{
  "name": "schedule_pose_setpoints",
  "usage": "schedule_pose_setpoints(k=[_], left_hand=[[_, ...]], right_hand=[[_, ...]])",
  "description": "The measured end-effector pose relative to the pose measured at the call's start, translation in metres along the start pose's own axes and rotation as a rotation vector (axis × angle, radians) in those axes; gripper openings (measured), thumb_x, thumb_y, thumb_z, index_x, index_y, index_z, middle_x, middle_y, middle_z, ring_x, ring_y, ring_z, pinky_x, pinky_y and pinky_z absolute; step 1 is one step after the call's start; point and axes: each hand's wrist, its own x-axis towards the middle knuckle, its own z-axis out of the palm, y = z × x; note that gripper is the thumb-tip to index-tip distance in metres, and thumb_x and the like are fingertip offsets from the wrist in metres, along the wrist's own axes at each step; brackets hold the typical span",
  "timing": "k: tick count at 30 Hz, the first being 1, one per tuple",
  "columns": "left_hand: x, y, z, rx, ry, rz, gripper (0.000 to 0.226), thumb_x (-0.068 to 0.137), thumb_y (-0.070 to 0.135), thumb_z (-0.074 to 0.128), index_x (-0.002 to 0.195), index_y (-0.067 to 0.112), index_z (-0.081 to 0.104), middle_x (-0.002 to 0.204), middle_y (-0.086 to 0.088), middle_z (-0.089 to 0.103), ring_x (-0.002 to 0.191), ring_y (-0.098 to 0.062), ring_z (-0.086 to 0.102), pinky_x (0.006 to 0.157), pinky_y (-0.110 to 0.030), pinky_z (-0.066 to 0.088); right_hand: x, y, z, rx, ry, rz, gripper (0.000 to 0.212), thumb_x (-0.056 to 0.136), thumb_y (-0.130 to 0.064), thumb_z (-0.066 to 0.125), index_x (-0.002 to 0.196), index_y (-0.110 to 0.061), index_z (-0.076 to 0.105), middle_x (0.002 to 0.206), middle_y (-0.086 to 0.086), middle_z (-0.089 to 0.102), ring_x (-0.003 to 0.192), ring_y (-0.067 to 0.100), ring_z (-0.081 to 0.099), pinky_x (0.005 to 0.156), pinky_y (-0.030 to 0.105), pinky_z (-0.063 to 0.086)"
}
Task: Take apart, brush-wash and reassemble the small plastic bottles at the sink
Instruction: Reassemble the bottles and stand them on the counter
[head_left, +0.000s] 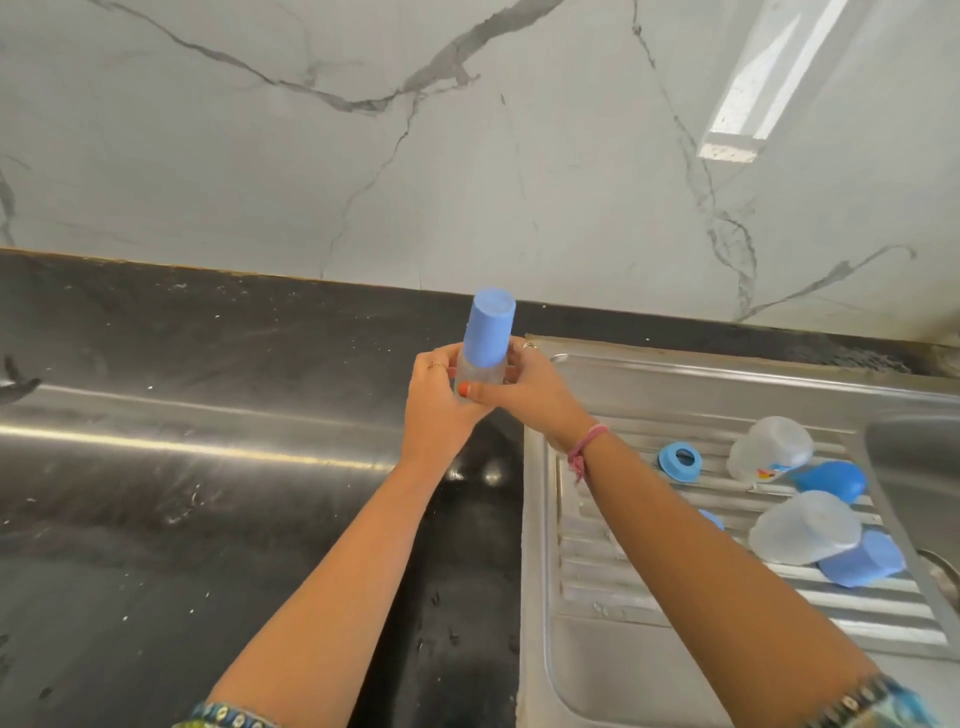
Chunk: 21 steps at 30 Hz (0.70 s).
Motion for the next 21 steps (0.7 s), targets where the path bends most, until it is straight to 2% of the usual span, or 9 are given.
schedule_pose_setpoints(k=[2,6,13,18,21], left_hand=[[0.008,-0.004,0.003,0.047,0.021,-0.007,0.057,0.074,0.026,0.082,0.123,0.018,0.054,0.111,0.010,0.046,0.091,-0.005,0.054,0.065,-0.005,0.040],[0.021,-0.015,0.008,0.084,0.031,-0.002,0.058,0.077,0.027,0.080,0.127,0.019,0.052,0.112,0.011,0.047,0.092,-0.007,0.054,0.074,-0.015,0.042],[0.033,-0.036,0.013,0.133,0.015,-0.051,0.055,0.081,0.020,0.076,0.129,0.016,0.050,0.120,0.001,0.053,0.093,-0.010,0.054,0.079,-0.020,0.044],[0.036,-0.041,0.016,0.109,0.004,-0.068,0.056,0.080,0.010,0.074,0.130,0.015,0.048,0.120,0.000,0.051,0.101,-0.013,0.056,0.090,-0.030,0.053],[0.032,-0.045,0.017,0.082,-0.005,-0.092,0.067,0.078,0.010,0.076,0.136,0.013,0.043,0.127,-0.002,0.048,0.110,-0.016,0.057,0.095,-0.034,0.053]], right_hand=[[0.010,0.005,0.006,0.005,0.053,0.031,0.063,0.067,-0.023,0.085,0.122,-0.015,0.055,0.114,0.000,0.066,0.103,0.016,0.065,0.091,0.038,0.055],[0.027,0.012,0.019,0.040,0.112,0.077,0.060,0.071,-0.017,0.084,0.123,-0.015,0.053,0.116,0.002,0.064,0.106,0.017,0.064,0.092,0.037,0.055],[0.036,0.024,0.040,0.037,0.163,0.128,0.063,0.076,-0.023,0.081,0.128,-0.017,0.048,0.122,0.002,0.060,0.109,0.018,0.060,0.095,0.037,0.053],[0.036,0.025,0.042,0.036,0.164,0.136,0.064,0.078,-0.026,0.080,0.131,-0.019,0.045,0.125,0.001,0.058,0.111,0.017,0.058,0.096,0.033,0.052],[0.031,0.027,0.040,0.037,0.124,0.162,0.068,0.076,-0.023,0.081,0.133,-0.019,0.043,0.125,-0.001,0.056,0.114,0.017,0.057,0.091,0.026,0.051]])
